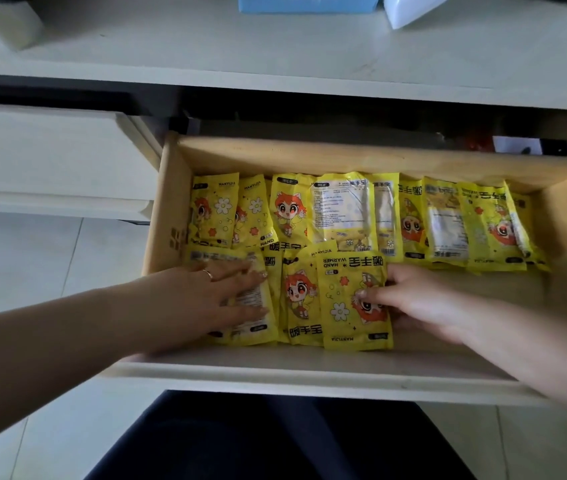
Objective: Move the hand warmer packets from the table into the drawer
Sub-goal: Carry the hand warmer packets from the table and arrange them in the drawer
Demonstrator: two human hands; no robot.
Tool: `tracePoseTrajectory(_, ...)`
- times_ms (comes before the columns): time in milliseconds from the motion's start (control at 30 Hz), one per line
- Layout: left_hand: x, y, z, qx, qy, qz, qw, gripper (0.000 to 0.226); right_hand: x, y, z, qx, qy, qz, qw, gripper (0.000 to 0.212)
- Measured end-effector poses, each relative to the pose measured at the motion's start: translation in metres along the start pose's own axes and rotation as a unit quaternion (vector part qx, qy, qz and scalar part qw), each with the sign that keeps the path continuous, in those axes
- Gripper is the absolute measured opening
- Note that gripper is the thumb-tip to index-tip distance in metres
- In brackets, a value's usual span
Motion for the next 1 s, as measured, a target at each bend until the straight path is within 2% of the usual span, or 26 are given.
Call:
tracePoseTrajectory(167,-0.008,-0.016,-0.010,-0.080,0.005,-0.019,0.997,0.073,-0.002,-0.005,0.001,0.003,0.014,0.017,1.000,0.028)
tracePoseTrajectory(333,-0.022,-0.028,-0.045,-0.117,0.019,-0.004,0.993,0.066,-0.004,-0.024,0.007,-0.010,0.002,0.058,0.998,0.009)
tracePoseTrajectory(467,-0.031,-0.028,-0.062,-0.087,0.088,-0.027,0.992,0.064,-0.016,-0.041,0.008,-0.032,0.024,0.060,0.997,0.015)
tracePoseTrajectory(567,-0.034,-0.030,-0.069,-0.080,0.106,-0.014,0.991,0.059,-0.020,-0.044,0.005,-0.044,0.022,0.075,0.996,0.021)
tracePoseTrajectory(700,-0.036,-0.018,-0.074,0.022,0.092,0.003,0.996,0.057,-0.015,-0.044,0.000,-0.075,-0.014,0.166,0.983,0.029)
tracePoseTrajectory(800,-0.036,-0.020,-0.073,0.034,0.078,0.031,0.996,0.057,-0.011,-0.043,-0.005,-0.094,-0.016,0.220,0.971,0.037)
tracePoseTrajectory(933,-0.033,-0.029,-0.067,-0.067,0.078,0.021,0.995,0.058,-0.005,-0.044,-0.001,-0.102,-0.021,0.346,0.932,0.038)
tracePoseTrajectory(1000,-0.033,-0.030,-0.065,-0.088,0.079,0.001,0.993,0.062,-0.004,-0.045,0.003,-0.098,-0.014,0.382,0.919,0.042)
Point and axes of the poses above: each hand's wrist, its own z-axis away from the middle knuckle, its own y-axis out of the palm, x = y × z, the point moved 5 cm from there along -z, towards the middle knuckle, and after that the axes turned 2 degrees about y, right-handed, at the moved point
